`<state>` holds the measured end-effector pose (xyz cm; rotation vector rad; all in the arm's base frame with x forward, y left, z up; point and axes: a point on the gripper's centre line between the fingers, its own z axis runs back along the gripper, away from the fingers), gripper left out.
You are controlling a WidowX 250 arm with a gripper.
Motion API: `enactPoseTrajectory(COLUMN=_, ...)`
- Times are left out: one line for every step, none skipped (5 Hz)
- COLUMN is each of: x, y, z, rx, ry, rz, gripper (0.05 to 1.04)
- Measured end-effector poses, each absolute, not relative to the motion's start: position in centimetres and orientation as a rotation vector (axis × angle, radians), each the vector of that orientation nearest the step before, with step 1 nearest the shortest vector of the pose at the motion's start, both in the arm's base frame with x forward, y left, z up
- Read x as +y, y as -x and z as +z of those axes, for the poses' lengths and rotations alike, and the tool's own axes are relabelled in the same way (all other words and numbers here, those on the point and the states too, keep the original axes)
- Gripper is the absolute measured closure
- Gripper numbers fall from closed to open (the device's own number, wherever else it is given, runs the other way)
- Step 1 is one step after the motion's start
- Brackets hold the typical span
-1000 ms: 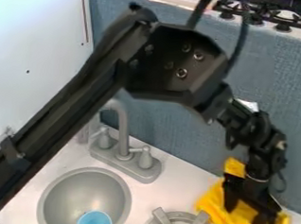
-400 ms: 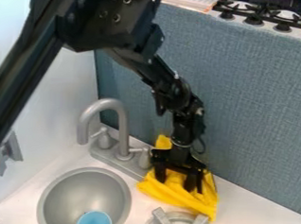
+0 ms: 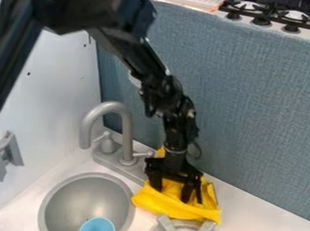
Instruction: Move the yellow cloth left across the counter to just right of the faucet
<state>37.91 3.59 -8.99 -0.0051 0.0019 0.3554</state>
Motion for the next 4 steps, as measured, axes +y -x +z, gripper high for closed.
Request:
enactPoseTrajectory(x=3.9, y=-38.4, z=-5.3, rx=-0.092, ry=0.035, rz=0.373, gripper=0.083)
enactPoseTrajectory(x=1.4, y=-37.2, z=-2.2, rx=-0.075, ry=-0.005, rz=0.332, gripper=0.083)
enactPoseTrajectory(x=-3.3, y=-33.1, z=-0.8, rx=0.044, ry=-0.077, rz=0.221, gripper=0.083)
enactPoseTrajectory(x=-6.1, y=-28.7, z=0.4, rx=0.089, ry=-0.093, rz=0.148, gripper=0.083)
